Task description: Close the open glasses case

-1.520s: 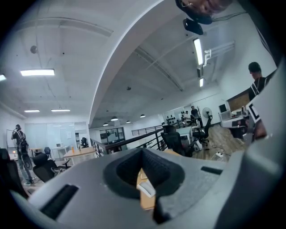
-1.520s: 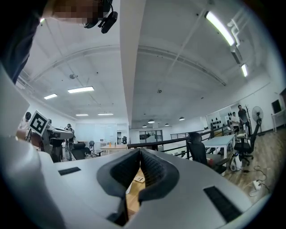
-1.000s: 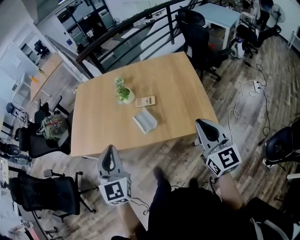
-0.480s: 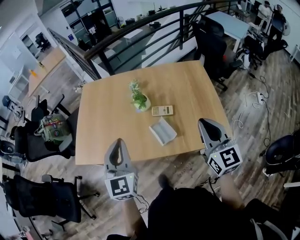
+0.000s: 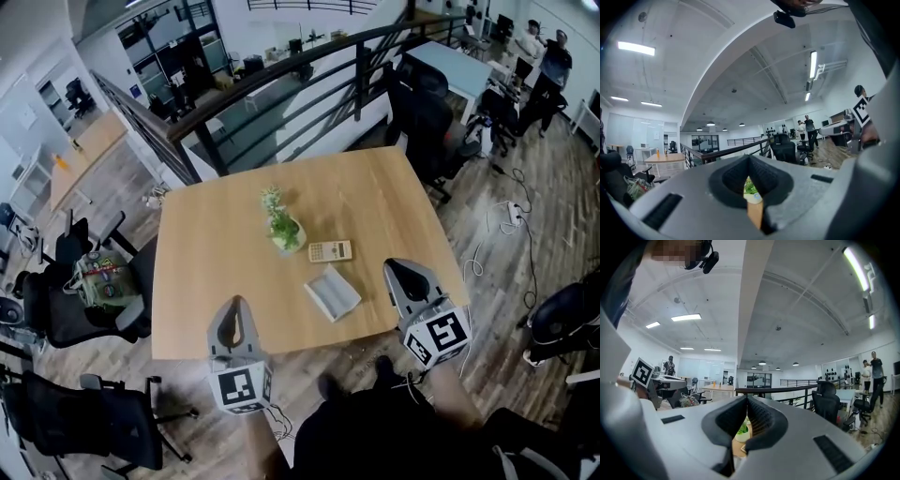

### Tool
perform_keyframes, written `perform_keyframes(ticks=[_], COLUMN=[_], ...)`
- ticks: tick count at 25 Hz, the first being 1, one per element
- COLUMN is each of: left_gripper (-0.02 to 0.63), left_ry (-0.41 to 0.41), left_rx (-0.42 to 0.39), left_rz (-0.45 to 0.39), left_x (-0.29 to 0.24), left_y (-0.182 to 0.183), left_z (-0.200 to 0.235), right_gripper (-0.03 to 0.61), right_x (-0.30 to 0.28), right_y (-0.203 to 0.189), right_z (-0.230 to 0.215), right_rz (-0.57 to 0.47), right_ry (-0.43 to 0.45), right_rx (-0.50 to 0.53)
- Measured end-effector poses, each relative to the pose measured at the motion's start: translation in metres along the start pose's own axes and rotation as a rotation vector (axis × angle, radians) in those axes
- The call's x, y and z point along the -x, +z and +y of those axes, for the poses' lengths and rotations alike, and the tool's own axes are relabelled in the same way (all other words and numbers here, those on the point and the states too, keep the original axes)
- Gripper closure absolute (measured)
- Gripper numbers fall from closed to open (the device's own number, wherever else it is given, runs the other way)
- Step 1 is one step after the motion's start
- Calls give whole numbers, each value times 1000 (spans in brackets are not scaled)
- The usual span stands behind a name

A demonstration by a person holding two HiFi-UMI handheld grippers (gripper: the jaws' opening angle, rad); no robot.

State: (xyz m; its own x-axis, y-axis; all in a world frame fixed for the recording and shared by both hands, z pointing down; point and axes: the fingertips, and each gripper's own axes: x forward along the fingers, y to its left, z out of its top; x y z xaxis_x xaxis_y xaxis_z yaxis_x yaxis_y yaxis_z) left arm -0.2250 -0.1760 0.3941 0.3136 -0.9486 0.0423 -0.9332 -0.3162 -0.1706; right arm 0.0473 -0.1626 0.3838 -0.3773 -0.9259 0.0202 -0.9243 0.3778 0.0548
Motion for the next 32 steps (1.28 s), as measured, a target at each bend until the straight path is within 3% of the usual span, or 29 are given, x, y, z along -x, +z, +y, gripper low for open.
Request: perform_keyframes(ticks=[9,20,21,22,23,27,32], left_gripper=[615,614,614,614,614,614,614], left_ry=[80,130,134,137,138,138,153], left_rx=[36,45,47,48,50,52,58], left_rz=[8,44,46,49,51,55,61], left_x=[-8,-8,-8,-8,-8,-7,-2], left_y=[3,-4,-5,-5,-6,-8,-10], left_z=[-11,-17,-16,-15,-15,-15,-13], right_gripper=[563,561,541,464,442,390,399], right_x=[-16,-30,-31,-32,-32,-34,-41], right_y=[5,-21,-23,-24,-25,-31,-44], right_z=[-15,-37,-36,-34,-33,-31,-31], right_rz=[-16,20,23,24,25,28,57], right_ry=[83,99,109,118,124,127,134], right_rx=[-4,-36,-35,-35,-36,-37,-37])
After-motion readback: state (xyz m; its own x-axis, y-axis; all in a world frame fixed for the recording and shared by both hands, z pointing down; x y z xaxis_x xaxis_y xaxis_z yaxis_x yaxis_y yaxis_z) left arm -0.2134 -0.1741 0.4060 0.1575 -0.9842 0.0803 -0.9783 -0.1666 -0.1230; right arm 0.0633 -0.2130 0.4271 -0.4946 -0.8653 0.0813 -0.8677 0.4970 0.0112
